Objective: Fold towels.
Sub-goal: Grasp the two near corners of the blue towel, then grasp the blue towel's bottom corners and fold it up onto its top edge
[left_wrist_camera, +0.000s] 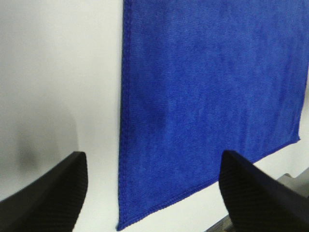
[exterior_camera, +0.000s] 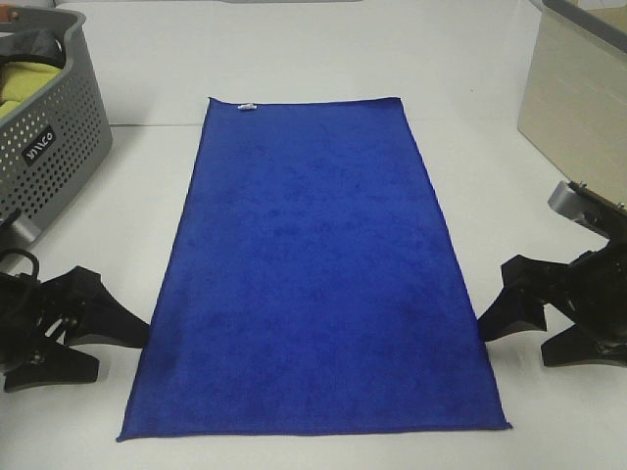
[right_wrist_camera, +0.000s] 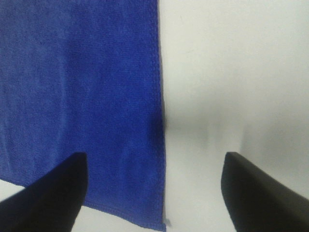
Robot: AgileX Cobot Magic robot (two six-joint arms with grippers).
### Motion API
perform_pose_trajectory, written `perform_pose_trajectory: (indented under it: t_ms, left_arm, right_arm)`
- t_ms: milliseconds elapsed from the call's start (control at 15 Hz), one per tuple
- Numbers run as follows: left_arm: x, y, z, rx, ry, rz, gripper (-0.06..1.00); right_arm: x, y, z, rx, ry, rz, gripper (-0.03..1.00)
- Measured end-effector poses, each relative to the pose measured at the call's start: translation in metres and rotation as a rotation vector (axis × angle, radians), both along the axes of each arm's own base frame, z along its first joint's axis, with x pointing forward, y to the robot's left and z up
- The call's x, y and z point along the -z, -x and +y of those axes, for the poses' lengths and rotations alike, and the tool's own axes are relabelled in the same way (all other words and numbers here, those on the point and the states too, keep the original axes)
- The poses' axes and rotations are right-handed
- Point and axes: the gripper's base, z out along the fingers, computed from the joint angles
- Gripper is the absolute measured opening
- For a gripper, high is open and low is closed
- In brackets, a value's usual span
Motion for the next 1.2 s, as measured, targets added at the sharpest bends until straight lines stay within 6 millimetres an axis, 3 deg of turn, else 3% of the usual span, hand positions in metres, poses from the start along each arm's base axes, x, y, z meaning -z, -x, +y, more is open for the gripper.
perform_pose_trajectory:
  t_ms: [267,467,867,1000,1200]
  left_arm:
    - [0.008,0.001,-0.019,0.030,-0.094,-0.014,0.72]
    - [0.008,0.000,-0.033,0.022,-0.122,-0.036,0.72]
    - [0.021,-0.015,-0.048,0.037,0.007,0.027,0.68]
    - [0.025,-0.020,-0.051,0.043,0.032,0.042,0.56]
    - [0.031,-0.021,-0.048,0.039,-0.018,0.044,0.19]
  right_arm:
    - [0.011,0.001,0.002,-0.006,-0.020,0.059,0.73]
    - [0.021,0.001,0.023,-0.045,-0.012,0.071,0.72]
    - [0.036,-0.006,0.035,0.030,-0.093,0.123,0.64]
    - [0.037,-0.006,0.035,0.026,-0.099,0.125,0.56]
    - [0.042,-0.006,0.033,0.014,-0.069,0.120,0.22]
